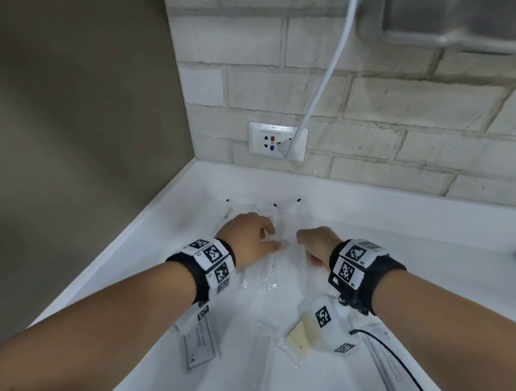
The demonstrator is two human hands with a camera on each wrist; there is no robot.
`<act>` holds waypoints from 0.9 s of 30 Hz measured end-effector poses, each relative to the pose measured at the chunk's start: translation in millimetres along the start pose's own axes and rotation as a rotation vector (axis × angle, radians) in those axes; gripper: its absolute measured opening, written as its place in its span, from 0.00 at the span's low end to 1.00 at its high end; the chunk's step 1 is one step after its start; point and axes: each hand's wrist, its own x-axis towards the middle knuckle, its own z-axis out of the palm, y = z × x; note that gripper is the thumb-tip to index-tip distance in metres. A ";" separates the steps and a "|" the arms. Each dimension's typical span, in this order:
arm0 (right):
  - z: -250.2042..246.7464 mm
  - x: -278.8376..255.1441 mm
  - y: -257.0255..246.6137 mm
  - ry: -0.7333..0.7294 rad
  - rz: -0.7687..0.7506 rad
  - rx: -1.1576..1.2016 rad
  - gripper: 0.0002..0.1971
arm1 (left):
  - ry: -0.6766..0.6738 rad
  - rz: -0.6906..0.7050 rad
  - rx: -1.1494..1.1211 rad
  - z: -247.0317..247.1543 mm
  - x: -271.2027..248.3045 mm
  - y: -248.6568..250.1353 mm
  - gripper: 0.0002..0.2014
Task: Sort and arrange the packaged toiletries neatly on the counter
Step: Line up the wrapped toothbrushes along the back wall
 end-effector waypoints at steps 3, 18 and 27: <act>-5.5 0.5 7.4 -0.058 -0.040 0.000 0.08 | -0.045 -0.036 0.116 10.8 -2.7 9.5 0.19; -13.4 5.2 15.7 0.152 -0.211 -0.280 0.17 | -0.076 -0.081 0.091 17.2 10.9 10.5 0.12; -16.9 21.9 9.8 0.041 -0.273 -0.613 0.11 | -0.158 -0.066 0.098 9.4 15.6 15.0 0.15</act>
